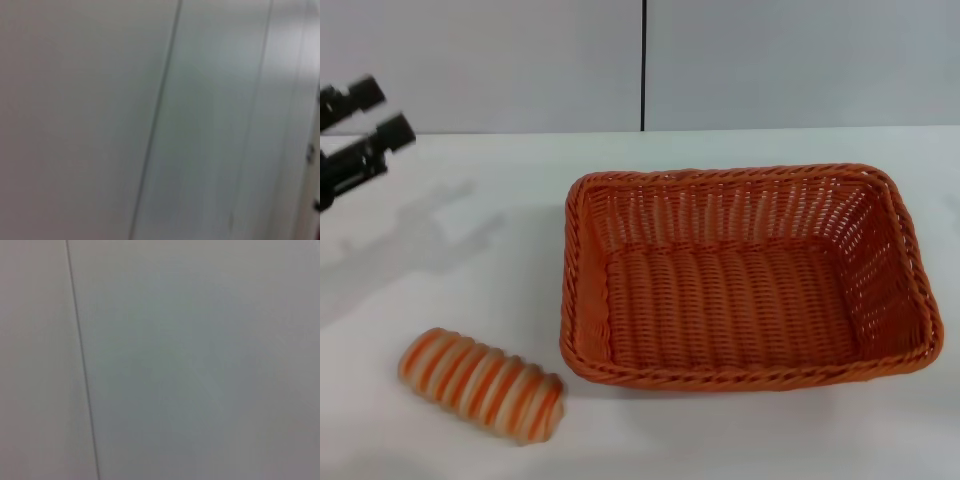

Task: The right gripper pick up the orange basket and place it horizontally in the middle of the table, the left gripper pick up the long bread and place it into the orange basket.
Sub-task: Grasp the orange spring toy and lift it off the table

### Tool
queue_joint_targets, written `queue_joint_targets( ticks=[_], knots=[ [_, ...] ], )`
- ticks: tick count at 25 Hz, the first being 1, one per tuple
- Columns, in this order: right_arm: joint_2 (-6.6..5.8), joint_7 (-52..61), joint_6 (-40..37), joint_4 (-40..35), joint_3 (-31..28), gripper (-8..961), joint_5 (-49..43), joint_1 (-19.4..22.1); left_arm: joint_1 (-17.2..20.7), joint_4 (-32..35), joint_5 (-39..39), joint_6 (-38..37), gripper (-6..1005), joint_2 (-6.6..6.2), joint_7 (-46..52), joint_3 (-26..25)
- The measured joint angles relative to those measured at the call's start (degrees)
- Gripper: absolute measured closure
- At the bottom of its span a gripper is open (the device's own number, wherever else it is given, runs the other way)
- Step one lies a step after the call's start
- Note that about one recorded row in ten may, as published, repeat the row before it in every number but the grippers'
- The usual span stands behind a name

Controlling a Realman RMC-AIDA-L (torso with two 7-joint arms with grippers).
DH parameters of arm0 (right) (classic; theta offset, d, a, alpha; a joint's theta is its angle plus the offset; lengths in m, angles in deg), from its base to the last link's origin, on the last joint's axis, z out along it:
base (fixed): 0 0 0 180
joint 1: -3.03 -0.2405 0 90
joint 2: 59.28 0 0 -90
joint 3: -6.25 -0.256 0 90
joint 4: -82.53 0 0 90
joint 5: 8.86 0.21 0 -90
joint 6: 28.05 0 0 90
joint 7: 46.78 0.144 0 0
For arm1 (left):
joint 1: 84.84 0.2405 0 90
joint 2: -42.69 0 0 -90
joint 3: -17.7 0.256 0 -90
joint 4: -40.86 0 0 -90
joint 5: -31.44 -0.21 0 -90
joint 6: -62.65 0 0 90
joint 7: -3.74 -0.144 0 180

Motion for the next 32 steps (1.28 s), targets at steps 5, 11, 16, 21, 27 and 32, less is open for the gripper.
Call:
queue_joint_targets(
  ticks=[5, 11, 16, 21, 27, 32],
  knots=[
    [0.1, -0.73, -0.29, 1.25, -2.3, 317, 0.07, 0.87, 1.39, 8.76, -5.57, 0.97, 305, 0.06, 8.9, 6.13],
    [-0.05, -1.26, -0.18, 1.44, -2.38, 317, -0.02, 1.53, 1.98, 10.32, -8.87, -0.22, 304, 1.04, 9.9, 5.95],
    [-0.08, -1.28, -0.09, 1.48, -2.31, 317, -0.02, 1.18, 3.64, 10.86, -9.24, -0.62, 304, 1.24, 9.64, 6.16],
    [0.08, -1.31, 0.03, 1.56, -2.13, 317, -0.06, 1.22, 5.8, 11.96, -10.72, -0.33, 304, 1.13, 9.62, 6.44],
    [0.25, -1.55, 0.17, 2.18, -2.27, 317, -0.03, 1.34, 7.25, 12.21, -15.64, 1.2, 305, 1.25, 9.38, 6.11],
    [0.18, -1.93, 0.5, 3.07, -2.38, 317, 0.26, 1.06, 7.71, 11.4, -19.07, 5.32, 305, 1.59, 8.21, 6.25]
  ],
)
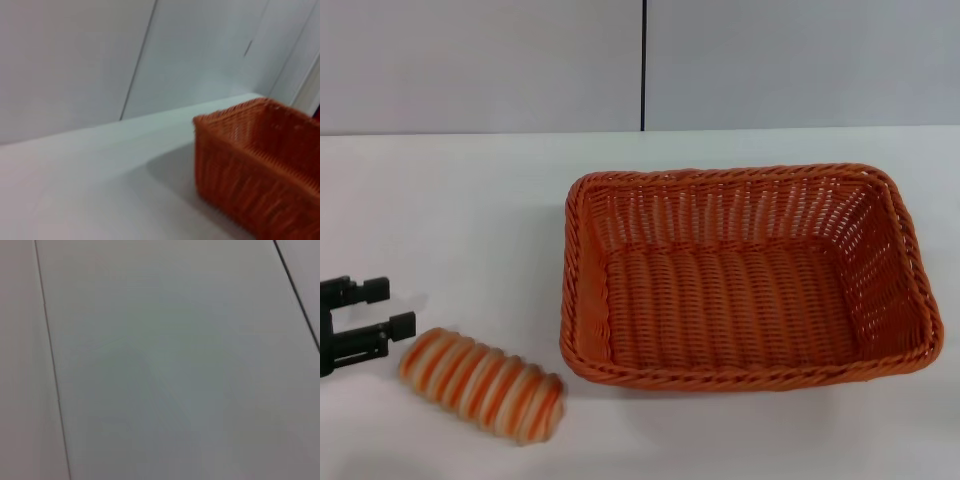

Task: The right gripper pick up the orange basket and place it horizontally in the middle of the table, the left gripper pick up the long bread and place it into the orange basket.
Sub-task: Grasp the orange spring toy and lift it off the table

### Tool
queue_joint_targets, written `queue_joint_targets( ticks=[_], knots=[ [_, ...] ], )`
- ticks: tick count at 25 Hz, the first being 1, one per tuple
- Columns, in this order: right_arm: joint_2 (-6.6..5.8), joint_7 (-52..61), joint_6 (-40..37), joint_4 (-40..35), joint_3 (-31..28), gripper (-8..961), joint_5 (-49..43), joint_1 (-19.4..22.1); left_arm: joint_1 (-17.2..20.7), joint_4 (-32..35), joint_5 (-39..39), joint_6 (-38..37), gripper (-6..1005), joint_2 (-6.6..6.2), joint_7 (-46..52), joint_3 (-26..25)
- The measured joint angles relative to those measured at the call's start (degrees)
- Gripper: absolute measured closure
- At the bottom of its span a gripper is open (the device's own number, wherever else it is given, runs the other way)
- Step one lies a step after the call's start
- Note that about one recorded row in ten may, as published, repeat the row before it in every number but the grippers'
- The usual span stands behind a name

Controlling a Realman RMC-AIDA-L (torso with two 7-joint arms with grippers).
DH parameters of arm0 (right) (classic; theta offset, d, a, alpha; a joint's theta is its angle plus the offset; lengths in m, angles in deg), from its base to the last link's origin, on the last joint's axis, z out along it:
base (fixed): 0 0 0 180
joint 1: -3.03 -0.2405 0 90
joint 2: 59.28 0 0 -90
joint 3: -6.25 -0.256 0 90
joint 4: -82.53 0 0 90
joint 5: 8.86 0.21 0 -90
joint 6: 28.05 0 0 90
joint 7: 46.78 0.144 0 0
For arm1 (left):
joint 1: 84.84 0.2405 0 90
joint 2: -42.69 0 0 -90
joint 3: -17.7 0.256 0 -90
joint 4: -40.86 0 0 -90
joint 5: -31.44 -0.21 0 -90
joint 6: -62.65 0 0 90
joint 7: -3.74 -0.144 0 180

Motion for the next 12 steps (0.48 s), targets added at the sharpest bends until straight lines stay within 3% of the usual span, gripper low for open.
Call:
queue_joint_targets(
  ticks=[12],
  knots=[
    [0.43, 0.26, -0.69, 0.09, -2.79, 317, 0.37, -0.16, 0.29, -3.57, -3.98, 3.58, 304, 0.41, -1.91, 0.22]
  ],
)
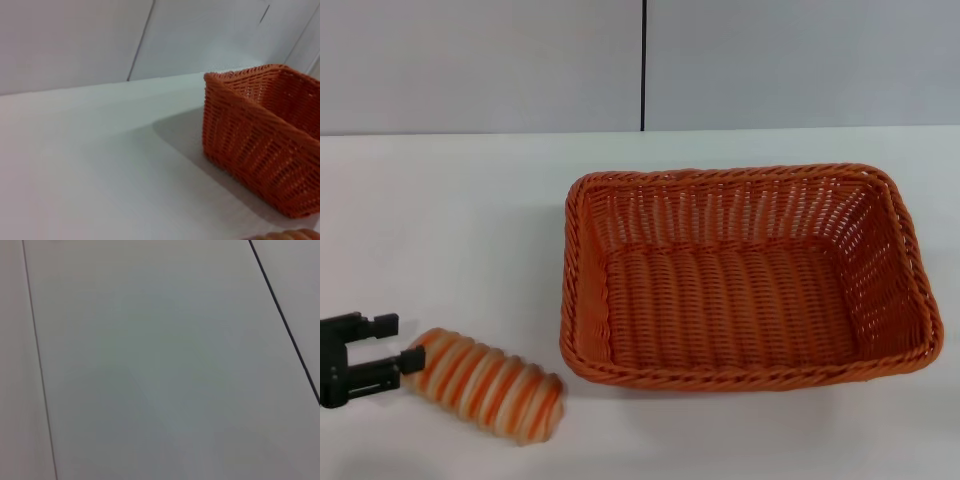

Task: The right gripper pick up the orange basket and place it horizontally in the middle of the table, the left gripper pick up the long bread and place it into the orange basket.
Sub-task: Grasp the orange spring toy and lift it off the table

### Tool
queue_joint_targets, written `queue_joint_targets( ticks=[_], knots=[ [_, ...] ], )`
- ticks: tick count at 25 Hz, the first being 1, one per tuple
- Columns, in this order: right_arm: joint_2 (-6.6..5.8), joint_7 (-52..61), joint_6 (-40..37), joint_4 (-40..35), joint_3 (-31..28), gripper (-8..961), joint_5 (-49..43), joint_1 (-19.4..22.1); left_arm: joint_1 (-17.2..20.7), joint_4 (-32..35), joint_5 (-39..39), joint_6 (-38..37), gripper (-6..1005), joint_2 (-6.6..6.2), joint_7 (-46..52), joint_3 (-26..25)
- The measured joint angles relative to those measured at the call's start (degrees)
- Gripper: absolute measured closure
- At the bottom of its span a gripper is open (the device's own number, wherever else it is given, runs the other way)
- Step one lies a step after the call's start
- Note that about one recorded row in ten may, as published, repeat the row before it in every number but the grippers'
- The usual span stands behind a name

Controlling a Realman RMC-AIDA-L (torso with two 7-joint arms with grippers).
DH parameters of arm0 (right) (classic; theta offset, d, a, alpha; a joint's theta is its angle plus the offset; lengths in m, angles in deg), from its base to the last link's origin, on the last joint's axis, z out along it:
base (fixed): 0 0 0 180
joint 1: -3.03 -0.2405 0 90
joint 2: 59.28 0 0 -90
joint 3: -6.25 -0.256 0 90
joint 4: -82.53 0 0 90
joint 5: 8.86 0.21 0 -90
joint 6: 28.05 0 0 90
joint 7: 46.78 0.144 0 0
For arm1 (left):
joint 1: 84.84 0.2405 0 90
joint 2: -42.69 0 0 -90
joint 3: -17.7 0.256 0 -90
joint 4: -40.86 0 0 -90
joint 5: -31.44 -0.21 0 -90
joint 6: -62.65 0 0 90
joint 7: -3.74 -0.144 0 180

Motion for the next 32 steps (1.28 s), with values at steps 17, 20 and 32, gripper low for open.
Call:
queue_joint_targets(
  ticks=[17, 20, 32],
  knots=[
    [0.39, 0.09, -0.38, 0.74, -0.52, 317, 0.0, 0.43, 0.08, -0.66, -3.22, 1.69, 305, 0.68, -0.57, 0.25],
    [0.41, 0.1, -0.3, 0.77, -0.65, 317, 0.12, 0.54, -0.08, -1.7, -3.31, 1.46, 359, 0.56, -0.2, 0.25],
    [0.15, -0.14, 0.95, 1.24, -0.72, 317, 0.11, 0.63, -0.68, -3.81, -3.29, 1.15, 576, 0.32, -1.12, -0.18]
  ],
)
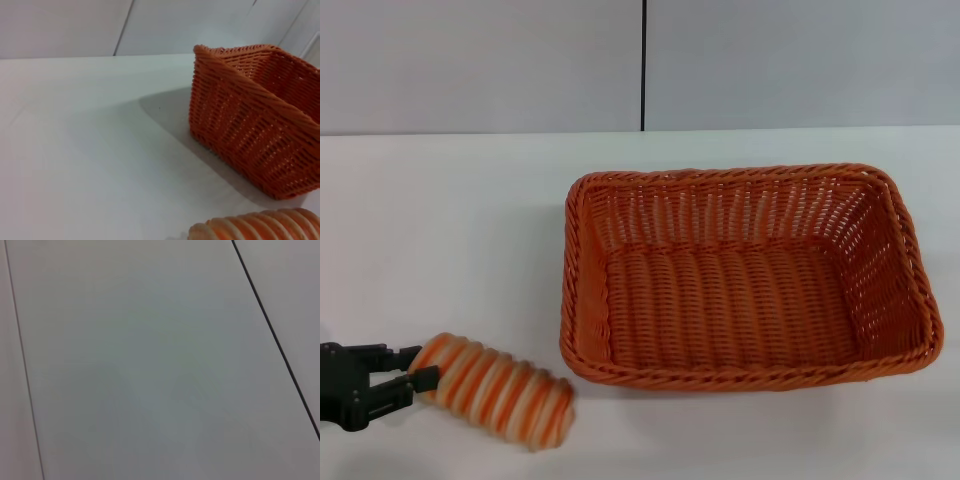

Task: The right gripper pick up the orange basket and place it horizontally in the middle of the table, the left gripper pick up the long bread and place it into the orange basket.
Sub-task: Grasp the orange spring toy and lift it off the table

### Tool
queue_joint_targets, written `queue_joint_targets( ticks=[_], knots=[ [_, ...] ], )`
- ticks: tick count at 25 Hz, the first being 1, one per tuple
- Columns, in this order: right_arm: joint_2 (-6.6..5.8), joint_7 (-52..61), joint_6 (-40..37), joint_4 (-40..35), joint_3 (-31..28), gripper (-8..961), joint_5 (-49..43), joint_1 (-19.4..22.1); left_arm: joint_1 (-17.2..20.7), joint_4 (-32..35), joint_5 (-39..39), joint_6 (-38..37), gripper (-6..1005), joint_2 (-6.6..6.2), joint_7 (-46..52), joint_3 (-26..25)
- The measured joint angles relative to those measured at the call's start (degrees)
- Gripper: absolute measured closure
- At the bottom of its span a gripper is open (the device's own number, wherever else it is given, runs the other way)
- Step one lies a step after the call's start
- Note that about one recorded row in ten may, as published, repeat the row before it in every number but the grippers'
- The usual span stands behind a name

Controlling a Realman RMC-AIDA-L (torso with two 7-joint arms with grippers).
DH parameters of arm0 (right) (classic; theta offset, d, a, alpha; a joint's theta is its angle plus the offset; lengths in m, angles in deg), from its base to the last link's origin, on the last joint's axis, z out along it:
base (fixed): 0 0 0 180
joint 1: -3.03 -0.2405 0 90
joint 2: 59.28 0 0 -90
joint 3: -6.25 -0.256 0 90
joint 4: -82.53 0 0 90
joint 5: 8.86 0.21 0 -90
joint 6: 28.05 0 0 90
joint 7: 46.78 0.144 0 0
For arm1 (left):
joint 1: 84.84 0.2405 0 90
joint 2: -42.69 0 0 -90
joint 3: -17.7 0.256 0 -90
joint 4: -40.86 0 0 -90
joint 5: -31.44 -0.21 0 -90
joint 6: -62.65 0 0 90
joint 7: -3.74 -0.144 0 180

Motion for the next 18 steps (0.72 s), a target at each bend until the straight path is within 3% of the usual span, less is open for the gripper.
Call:
queue_joint_targets(
  ticks=[12, 18],
  knots=[
    [-0.08, -0.05, 0.69, 0.12, 0.01, 317, 0.06, 0.1, -1.58, -0.1, 0.4, -0.95, 681, -0.06, -0.91, -0.76],
    [-0.26, -0.01, 0.74, 0.12, -0.15, 317, 0.08, 0.22, -2.62, -0.68, 1.63, -3.88, 731, -1.38, -0.89, -3.22]
  ],
)
